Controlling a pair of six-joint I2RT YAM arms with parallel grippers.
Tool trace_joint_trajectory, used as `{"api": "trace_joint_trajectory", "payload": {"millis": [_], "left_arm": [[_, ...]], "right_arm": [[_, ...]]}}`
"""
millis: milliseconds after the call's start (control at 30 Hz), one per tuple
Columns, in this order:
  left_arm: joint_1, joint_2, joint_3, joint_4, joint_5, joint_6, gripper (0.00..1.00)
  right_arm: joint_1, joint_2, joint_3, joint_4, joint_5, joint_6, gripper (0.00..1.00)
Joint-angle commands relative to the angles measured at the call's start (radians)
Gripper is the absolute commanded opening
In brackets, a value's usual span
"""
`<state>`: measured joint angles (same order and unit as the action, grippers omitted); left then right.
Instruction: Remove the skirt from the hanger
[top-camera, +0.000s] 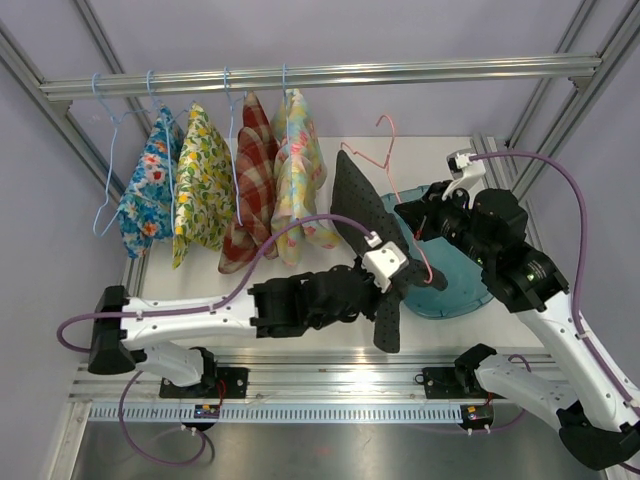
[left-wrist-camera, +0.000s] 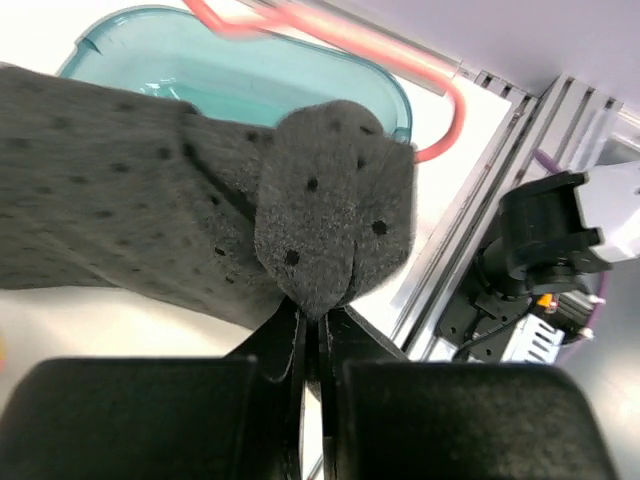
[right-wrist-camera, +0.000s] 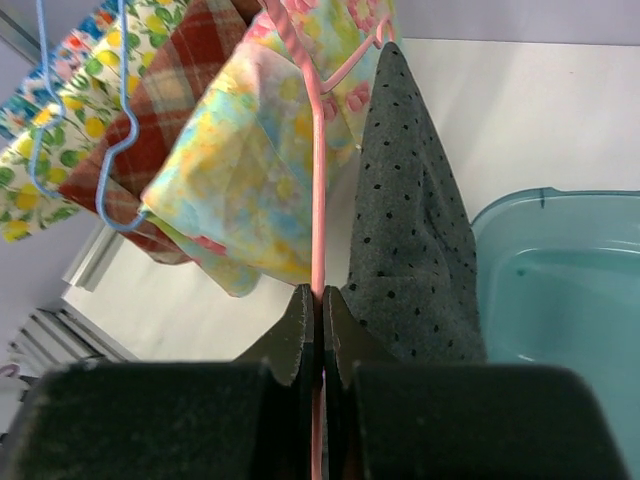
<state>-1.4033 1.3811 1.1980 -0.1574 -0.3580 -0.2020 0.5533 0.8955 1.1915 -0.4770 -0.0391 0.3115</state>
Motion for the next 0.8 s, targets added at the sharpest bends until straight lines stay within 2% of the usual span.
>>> {"api": "trace_joint_trajectory", "payload": {"millis": [0, 200, 333, 500, 700, 767], "left_arm": [[-0.002, -0.199, 0.057, -0.008, -0.016, 0.013, 0.0], [-0.002, -0.449, 0.066, -0.079, 0.007, 0.036, 0.0], [-0.002, -0.536, 0.109, -0.178, -0.021, 0.058, 0.0], [-0.002, -0.56, 0.117, -0.237, -0.061, 0.062, 0.0], [0.023, -0.492, 0.005, -0.133, -0.061, 0.047, 0.0], [0.047, -0.444, -0.029, -0.084, -0.009, 0.035, 0.0]], "right_arm": [[-0.013, -0.024, -0.039, 0.089, 0.015, -0.138, 0.0], [-0.062, -0.01, -0.109, 0.086, -0.007, -0.158, 0.0], [-0.125, 0.016, -0.113, 0.08, -0.045, -0.167, 0.0], [-0.193, 0.043, -0.112, 0.084, -0.117, -0.196, 0.0], [-0.194, 0.036, -0.079, 0.095, -0.215, -0.275, 0.0], [-0.193, 0.033, -0.066, 0.098, -0.211, -0.293, 0.0]]}}
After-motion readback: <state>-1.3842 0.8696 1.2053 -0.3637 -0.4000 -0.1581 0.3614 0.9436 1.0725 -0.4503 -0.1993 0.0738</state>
